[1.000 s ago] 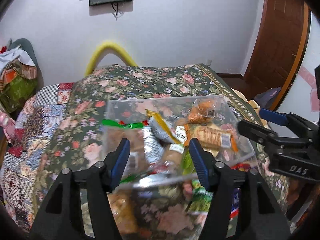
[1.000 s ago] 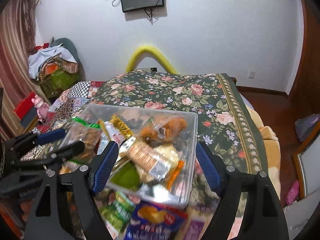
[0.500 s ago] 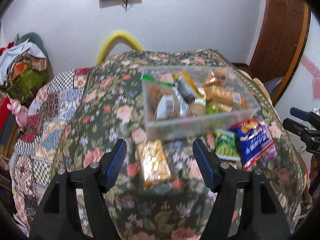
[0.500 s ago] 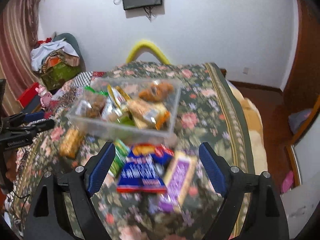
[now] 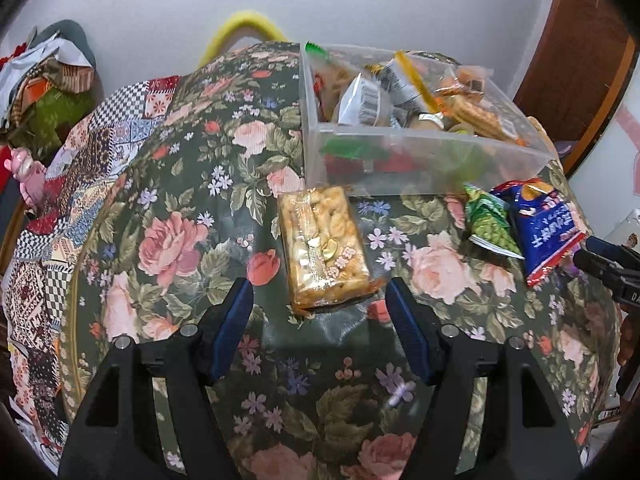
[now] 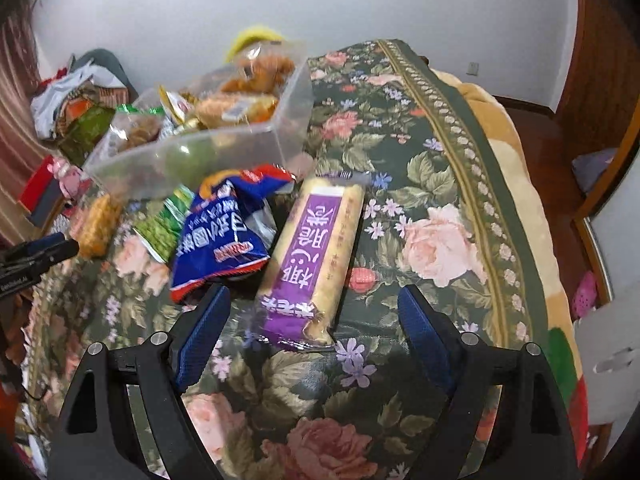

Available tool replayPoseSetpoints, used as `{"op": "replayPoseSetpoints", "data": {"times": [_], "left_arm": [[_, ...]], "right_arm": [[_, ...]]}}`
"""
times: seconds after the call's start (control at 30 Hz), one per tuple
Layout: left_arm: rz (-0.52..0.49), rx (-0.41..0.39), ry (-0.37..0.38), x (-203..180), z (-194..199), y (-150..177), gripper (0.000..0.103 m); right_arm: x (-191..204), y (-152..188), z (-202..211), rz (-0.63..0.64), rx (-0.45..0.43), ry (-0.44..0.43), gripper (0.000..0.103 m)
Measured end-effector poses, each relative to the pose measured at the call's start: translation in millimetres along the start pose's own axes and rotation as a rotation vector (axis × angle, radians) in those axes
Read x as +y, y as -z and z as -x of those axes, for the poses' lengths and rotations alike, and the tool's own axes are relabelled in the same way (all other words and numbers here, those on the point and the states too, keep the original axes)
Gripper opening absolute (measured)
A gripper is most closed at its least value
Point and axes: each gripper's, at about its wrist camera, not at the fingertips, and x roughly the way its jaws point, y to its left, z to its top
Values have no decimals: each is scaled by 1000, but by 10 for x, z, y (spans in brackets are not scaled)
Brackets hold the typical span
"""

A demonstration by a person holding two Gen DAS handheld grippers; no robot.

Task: Organize snacks
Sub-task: 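Grasp the peanut bar bag with the left tool while the right tool grasps the purple biscuit roll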

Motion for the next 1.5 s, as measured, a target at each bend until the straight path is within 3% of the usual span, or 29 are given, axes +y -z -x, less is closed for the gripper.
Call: {"op": "replayPoseSetpoints", "data": {"times": [0.23, 0.33, 0.47, 0.57, 0.77, 1.13, 1.5], "left_arm": [[21, -12, 14, 48, -181, -93, 68], [1, -22, -15, 21, -252, -145, 68], [21, 14, 14, 43, -398, -190, 65], [37, 40, 14, 45, -514, -206, 58], [17, 29, 0, 16, -556, -233, 47], [39, 33, 2, 50, -367, -111, 45], [-16, -58, -27, -129, 168, -69, 45]], "right_arm": [[-29, -75, -166, -9, 1, 28, 83], [-27, -86, -208, 18, 3, 37, 84], [21, -90, -252, 82, -3, 77, 81], [8, -93, -272, 96, -12, 89, 71], [-91, -83, -233, 83, -28, 98, 43], [-174, -71, -103, 6, -47, 52, 42], [-140, -195, 290, 3, -146, 49, 42]]}}
